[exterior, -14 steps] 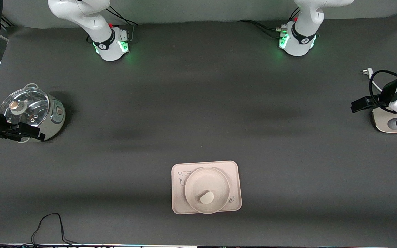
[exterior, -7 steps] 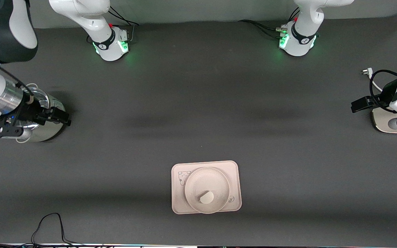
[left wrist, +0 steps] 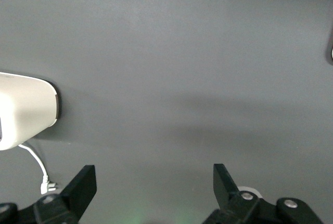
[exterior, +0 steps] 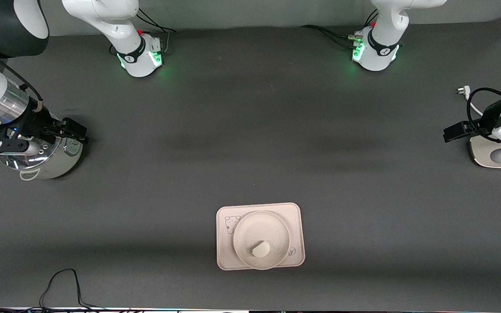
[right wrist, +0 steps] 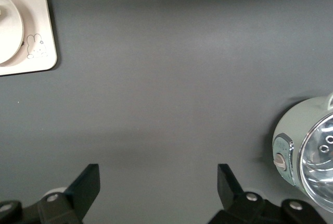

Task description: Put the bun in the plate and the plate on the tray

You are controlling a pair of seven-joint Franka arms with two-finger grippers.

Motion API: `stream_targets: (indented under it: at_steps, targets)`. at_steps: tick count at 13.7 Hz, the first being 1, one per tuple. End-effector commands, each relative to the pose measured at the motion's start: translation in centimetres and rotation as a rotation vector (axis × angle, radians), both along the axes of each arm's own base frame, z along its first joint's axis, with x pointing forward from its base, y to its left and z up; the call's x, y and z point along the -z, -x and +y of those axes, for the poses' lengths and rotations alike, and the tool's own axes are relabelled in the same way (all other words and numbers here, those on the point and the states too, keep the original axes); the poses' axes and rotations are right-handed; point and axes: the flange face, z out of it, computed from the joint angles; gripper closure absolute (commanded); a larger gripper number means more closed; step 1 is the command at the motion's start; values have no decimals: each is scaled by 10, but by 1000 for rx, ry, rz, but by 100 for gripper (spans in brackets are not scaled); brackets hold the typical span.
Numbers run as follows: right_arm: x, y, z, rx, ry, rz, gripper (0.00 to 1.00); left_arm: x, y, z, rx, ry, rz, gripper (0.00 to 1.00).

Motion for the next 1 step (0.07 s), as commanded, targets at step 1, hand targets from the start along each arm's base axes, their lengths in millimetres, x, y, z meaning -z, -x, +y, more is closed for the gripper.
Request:
stream_targets:
  at_steps: [1]
  targets:
    - [-1,7,3,9,21,3,0,-9,5,0,4,9,-15,0]
